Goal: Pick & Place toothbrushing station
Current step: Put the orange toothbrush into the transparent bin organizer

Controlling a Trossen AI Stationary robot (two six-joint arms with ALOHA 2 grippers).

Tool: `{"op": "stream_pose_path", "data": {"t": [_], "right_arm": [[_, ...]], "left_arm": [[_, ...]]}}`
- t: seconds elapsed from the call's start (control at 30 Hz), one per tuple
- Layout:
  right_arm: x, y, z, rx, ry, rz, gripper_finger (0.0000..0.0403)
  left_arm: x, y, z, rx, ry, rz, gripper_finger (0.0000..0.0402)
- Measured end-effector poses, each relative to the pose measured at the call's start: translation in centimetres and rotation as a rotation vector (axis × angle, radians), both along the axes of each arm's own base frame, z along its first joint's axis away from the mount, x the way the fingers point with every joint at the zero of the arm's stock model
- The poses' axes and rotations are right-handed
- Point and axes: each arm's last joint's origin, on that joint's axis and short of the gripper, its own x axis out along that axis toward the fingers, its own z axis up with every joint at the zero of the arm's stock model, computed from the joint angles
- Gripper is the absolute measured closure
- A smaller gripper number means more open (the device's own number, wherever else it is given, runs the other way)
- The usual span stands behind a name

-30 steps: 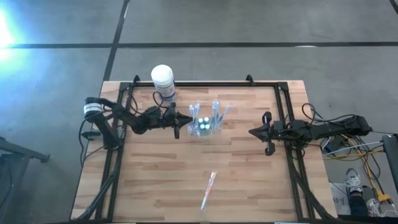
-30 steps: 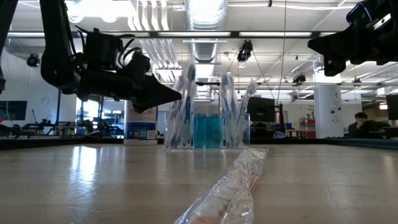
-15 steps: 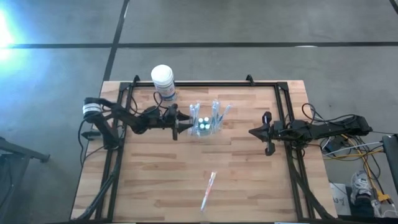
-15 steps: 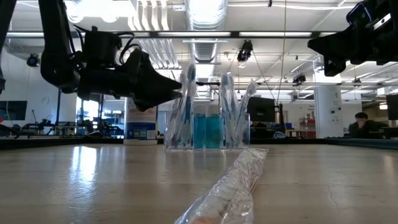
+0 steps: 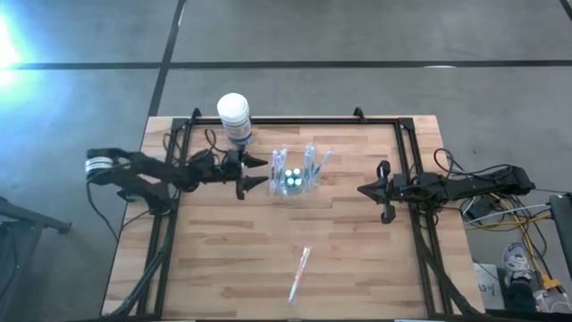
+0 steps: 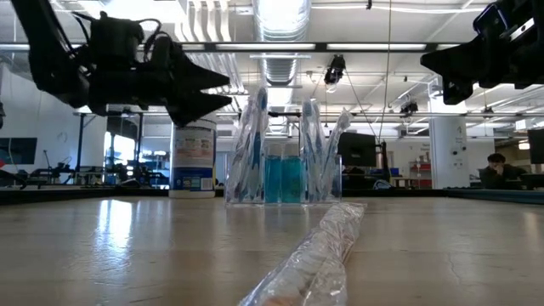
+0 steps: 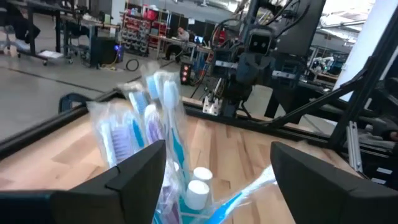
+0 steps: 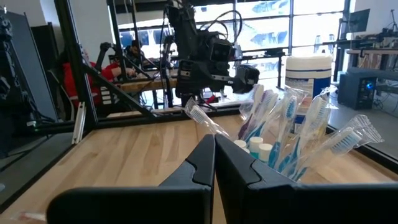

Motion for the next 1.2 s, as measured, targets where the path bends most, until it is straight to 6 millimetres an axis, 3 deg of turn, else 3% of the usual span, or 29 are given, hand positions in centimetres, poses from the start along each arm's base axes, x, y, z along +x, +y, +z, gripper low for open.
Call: {"op": "stream_pose_path", "data": {"t": [0.53, 0.8, 0.97, 1.2], "right_arm": [[0.0, 0.0, 0.0, 0.007, -0.002, 0.000, 0.0394], [0.0, 0.0, 0.0, 0.008, -0.002, 0.001, 0.0394], [0.0, 0.0, 0.0, 0.008, -0.002, 0.001, 0.0394], [0.0, 0.0, 0.0, 0.016, -0.004, 0.001, 0.0394]], "left_arm": [[-6.4, -2.2, 4.2, 0.119, -0.166, -0.063, 0.0115], [-8.7, -2.9, 4.5, 0.279, -0.102, -0.043, 0.0126], [-9.8, -3.1, 4.5, 0.306, -0.078, -0.034, 0.0174], [-10.3, -3.3, 4.2, 0.287, -0.041, -0.039, 0.0290]]}}
